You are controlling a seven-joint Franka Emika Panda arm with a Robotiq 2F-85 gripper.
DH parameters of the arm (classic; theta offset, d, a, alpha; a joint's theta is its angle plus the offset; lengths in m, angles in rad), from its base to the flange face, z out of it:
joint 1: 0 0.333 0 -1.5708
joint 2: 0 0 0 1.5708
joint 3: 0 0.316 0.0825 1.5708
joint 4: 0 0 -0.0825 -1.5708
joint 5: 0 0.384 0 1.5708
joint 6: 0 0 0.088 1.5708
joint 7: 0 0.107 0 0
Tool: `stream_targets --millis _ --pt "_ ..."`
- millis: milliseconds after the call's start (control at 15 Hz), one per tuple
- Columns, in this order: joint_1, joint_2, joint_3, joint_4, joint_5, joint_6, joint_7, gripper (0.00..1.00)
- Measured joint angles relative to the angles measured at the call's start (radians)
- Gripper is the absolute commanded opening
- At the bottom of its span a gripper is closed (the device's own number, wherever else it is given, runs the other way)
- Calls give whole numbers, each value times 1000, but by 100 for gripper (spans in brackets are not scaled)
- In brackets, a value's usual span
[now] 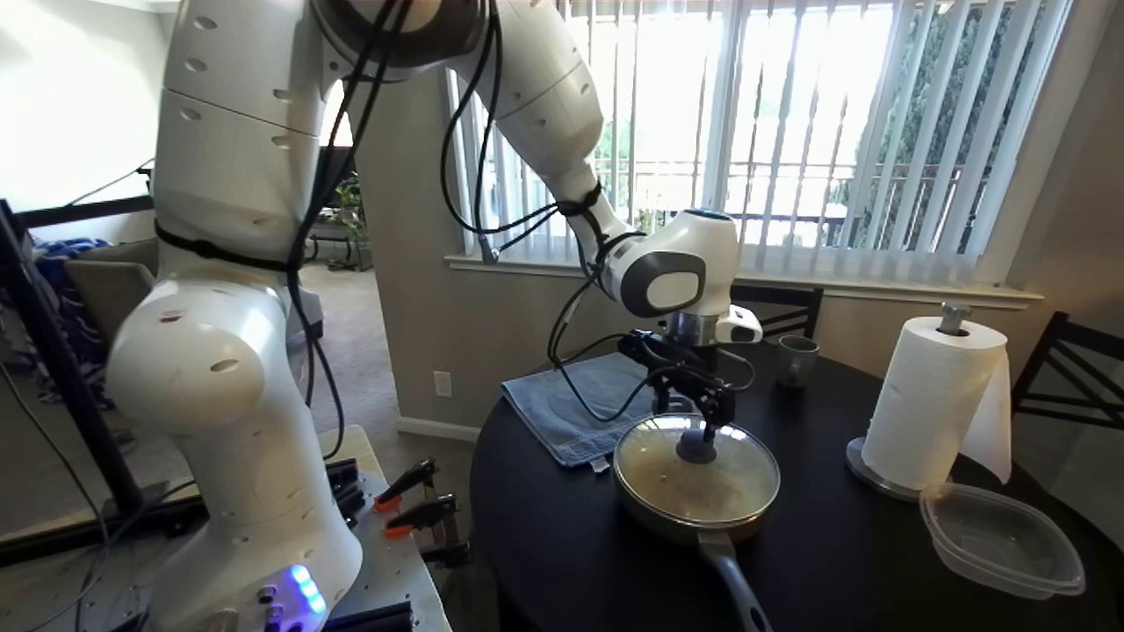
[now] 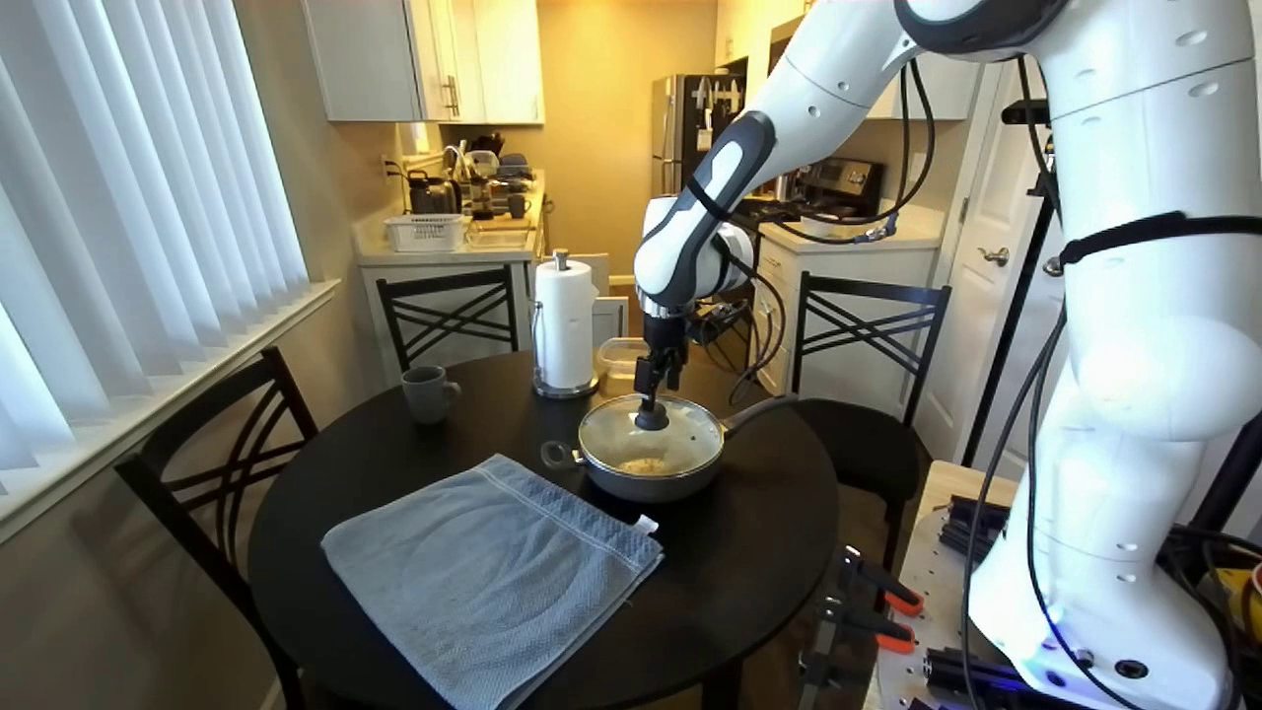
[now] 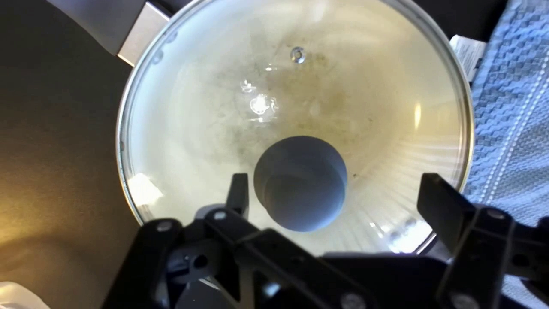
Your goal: Place the pan's lid onto the towel
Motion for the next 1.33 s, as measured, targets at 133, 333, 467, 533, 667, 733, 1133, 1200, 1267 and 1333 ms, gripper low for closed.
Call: stream_targets --millis 133,333,467,533,667,733,1133,1200,1267,1333 --pt "-17 23 1 24 0 0 0 100" --pt "-35 57 7 55 0 0 0 100" --pt "-38 79 15 73 0 0 0 100" --pt "-38 90 20 82 0 0 0 100" --pt "-38 107 28 98 0 0 0 100" --pt "-38 114 31 105 -1 -1 0 100" --pt "-55 130 32 129 -1 -9 0 100" --pt "-60 132 32 132 -1 -13 0 100" --pt "-63 134 32 135 -1 -19 0 100" --pt "-66 137 33 138 -1 -28 0 100"
